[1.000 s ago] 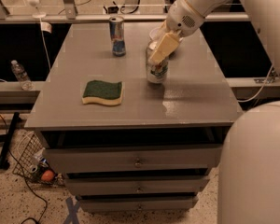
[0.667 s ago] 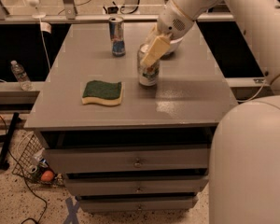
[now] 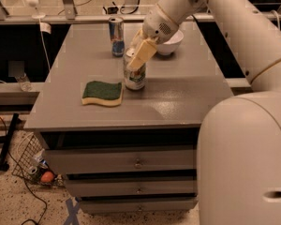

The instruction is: Move 7up can near sponge

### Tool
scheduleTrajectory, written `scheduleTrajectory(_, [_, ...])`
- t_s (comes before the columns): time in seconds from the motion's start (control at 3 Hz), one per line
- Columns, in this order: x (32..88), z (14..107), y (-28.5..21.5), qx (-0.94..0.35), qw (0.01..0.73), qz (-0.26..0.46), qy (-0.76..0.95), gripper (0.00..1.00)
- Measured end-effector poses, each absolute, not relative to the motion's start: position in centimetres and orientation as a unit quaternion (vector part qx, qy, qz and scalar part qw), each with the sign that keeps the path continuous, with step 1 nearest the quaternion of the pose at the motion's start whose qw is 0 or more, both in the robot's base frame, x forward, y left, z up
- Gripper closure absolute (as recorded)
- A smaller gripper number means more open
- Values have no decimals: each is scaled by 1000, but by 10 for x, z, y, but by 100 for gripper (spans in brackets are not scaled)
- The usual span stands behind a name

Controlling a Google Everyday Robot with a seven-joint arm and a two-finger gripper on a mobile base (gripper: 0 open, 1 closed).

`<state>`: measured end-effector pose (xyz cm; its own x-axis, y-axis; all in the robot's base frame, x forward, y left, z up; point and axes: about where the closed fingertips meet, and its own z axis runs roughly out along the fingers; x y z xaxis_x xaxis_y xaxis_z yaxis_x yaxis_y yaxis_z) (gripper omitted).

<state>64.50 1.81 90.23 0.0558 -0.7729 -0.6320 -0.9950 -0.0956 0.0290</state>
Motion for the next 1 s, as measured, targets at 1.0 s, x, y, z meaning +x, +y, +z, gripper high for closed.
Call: scheduleTrajectory(1.0, [640,903,39,-704,211,288,615,100])
